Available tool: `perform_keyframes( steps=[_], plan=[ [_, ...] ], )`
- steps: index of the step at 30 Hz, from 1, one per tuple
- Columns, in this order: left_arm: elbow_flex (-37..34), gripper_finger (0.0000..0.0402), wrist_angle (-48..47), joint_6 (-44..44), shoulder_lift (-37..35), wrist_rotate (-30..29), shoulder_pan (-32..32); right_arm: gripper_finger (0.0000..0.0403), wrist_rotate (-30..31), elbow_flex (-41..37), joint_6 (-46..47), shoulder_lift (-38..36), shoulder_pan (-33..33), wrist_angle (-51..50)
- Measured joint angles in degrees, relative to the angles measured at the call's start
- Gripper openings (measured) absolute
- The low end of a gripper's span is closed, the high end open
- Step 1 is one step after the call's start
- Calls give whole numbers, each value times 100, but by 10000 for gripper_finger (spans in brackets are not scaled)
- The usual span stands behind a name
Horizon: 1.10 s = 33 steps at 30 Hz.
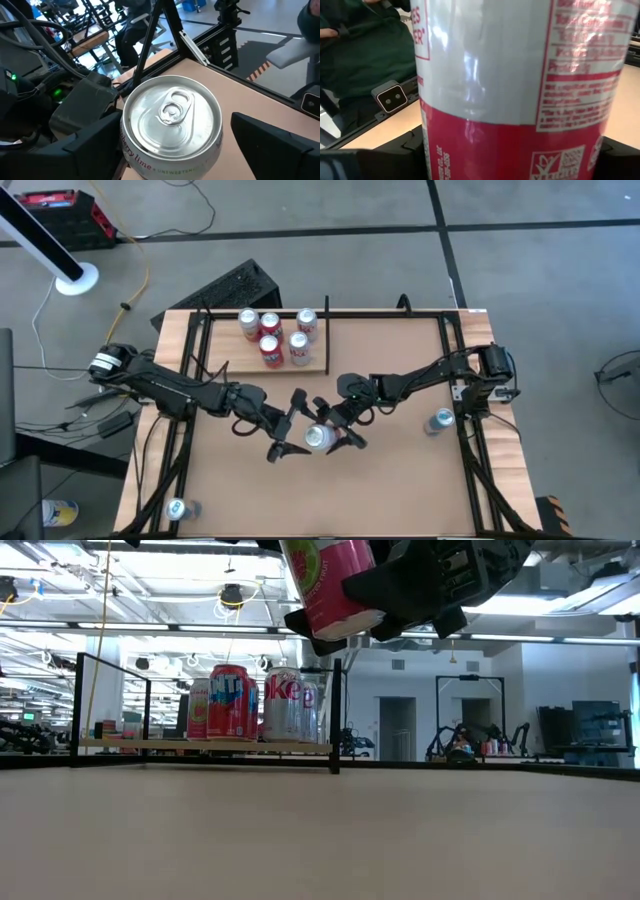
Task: Place canned beverage on shelf
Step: Put the pink-white soda can on the shelf aligned with the other pink-white soda can
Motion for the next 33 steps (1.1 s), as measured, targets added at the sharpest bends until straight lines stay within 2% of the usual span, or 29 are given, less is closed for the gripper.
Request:
perform_keyframes(
  steps=[8, 11, 13, 21, 29, 33],
  plan=[
    [0, 266, -22, 153, -2, -257, -2, 324, 23, 0, -28, 0, 1, -3],
    [0, 266, -82, 174, -2, -259, -2, 370, 23, 9, 5, -3, 15, 39],
    [-4, 266, -139, 171, 7, -265, -2, 385, 51, 13, 15, -9, 4, 52],
    [-7, 266, -326, -185, -102, -308, 4, 344, 346, 13, 37, -9, -65, 35],
    [-2, 266, -1753, -934, -980, -866, 14, 351, 581, 27, 362, -9, -353, -6],
    [-7, 266, -2096, -1105, -1427, -1047, 4, 356, 658, 38, 559, -11, -415, 17]
  ],
)
